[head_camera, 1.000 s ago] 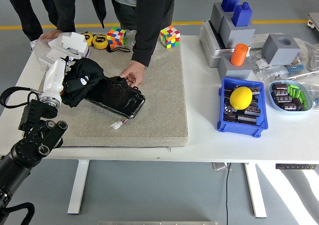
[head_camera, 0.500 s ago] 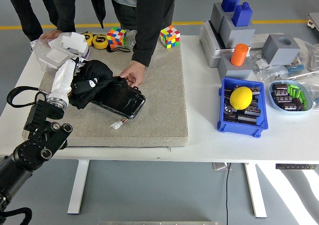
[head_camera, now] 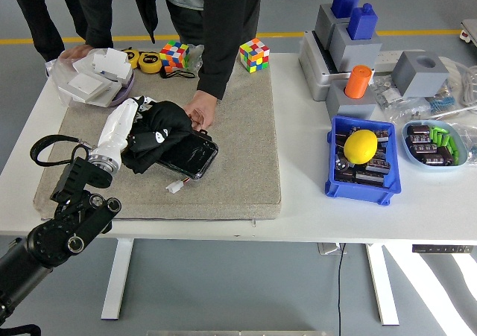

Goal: Pick the rag up,wipe the panel,place it on the desk

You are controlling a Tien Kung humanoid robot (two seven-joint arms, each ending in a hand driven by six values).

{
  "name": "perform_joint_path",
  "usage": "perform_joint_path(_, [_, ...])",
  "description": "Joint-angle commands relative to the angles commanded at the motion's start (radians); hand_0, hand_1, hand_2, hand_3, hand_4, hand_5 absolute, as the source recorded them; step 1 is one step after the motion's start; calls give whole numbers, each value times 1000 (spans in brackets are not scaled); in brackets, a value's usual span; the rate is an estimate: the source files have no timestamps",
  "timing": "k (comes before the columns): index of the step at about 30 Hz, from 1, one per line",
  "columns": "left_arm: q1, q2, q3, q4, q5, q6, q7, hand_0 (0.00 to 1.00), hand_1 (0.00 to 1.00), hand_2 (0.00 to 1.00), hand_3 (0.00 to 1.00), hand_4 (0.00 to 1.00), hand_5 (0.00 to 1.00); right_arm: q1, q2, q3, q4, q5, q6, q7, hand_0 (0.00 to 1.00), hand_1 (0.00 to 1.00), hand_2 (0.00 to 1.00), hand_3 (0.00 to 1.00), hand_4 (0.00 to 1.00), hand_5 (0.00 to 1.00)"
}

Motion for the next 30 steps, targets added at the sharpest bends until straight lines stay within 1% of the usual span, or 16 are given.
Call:
perform_joint_path(8, [9, 9, 88, -52, -38, 0, 4, 237, 266, 328, 572, 602, 2, -1, 0, -5, 2, 3, 0, 0, 530, 551, 490, 523, 872, 345])
perform_joint_path(11, [10, 7, 125, -76, -47, -1, 7, 237, 266, 328, 572, 602, 2, -2, 0, -10, 3, 6, 1, 0, 530, 551, 490, 523, 872, 345])
perform_joint_path(15, [7, 3, 155, -100, -52, -2, 12, 238, 265, 327, 572, 603, 2, -1, 0, -17, 6, 11, 1, 0, 533, 551, 490, 524, 873, 345])
perform_joint_path(24, [3, -1, 179, -133, -55, 2, 11, 236, 263, 326, 572, 604, 2, -2, -3, -23, 6, 12, 1, 1, 530, 551, 490, 523, 874, 346])
perform_joint_path(28, [5, -4, 174, -126, -51, 6, 6, 236, 260, 326, 572, 605, 2, -2, -3, -30, 7, 15, 1, 1, 531, 551, 490, 523, 874, 346])
perform_joint_path(30, [6, -7, 159, -112, -42, 9, 2, 236, 260, 326, 572, 605, 2, -1, -4, -33, 7, 17, 1, 1, 531, 551, 490, 523, 874, 346])
